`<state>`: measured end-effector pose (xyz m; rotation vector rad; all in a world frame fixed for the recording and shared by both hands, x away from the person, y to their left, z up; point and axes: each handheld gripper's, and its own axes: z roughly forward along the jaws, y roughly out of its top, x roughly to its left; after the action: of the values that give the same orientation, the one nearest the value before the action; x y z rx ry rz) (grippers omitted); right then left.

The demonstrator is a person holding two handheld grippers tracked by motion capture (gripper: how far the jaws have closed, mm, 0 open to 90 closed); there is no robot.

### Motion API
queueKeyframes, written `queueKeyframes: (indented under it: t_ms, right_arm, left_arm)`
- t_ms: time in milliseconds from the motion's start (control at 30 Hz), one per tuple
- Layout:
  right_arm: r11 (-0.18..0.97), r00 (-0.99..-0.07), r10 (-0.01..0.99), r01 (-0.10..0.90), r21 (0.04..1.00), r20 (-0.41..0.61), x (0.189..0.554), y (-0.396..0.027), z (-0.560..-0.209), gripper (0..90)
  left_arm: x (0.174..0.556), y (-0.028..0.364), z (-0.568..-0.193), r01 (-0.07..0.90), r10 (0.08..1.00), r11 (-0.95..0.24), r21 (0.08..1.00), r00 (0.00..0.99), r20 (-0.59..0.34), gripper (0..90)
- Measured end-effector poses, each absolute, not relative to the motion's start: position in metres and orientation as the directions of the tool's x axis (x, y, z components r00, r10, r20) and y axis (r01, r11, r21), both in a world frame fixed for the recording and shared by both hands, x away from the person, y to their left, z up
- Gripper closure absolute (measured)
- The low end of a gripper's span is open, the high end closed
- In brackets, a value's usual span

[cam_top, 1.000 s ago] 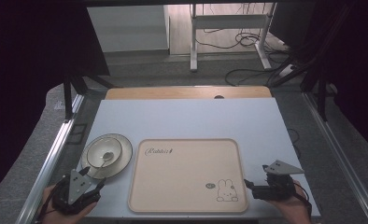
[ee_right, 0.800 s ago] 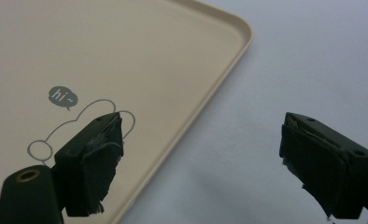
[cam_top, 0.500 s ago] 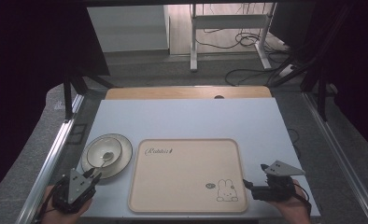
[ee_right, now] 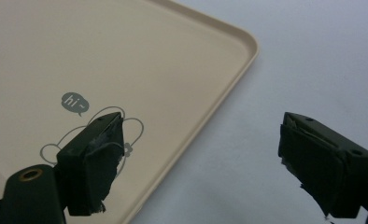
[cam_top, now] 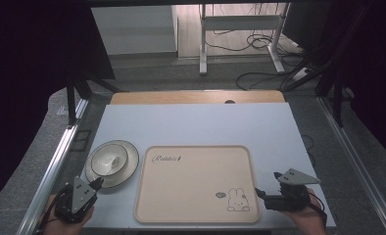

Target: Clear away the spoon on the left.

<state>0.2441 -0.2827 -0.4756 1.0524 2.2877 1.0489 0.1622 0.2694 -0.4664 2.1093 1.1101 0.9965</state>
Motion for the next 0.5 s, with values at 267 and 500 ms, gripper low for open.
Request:
queueKeyframes:
  t_ms: [267,500]
  right_arm:
    - [0.431,-0.633,0.773,0.464,0.774,-0.051,0.2436,-0.2827,-0.4749,14.5]
    - [0.393,-0.627,0.778,0.457,0.797,-0.024,0.2403,-0.2821,-0.4664,14.4]
  left_arm:
    - [0.1627,0.2682,-0.4665,0.434,0.851,-0.511,0.742,0.381,0.362,89.6]
    - [0.1631,0.2682,-0.4658,0.43,0.852,-0.508,0.746,0.381,0.36,89.7]
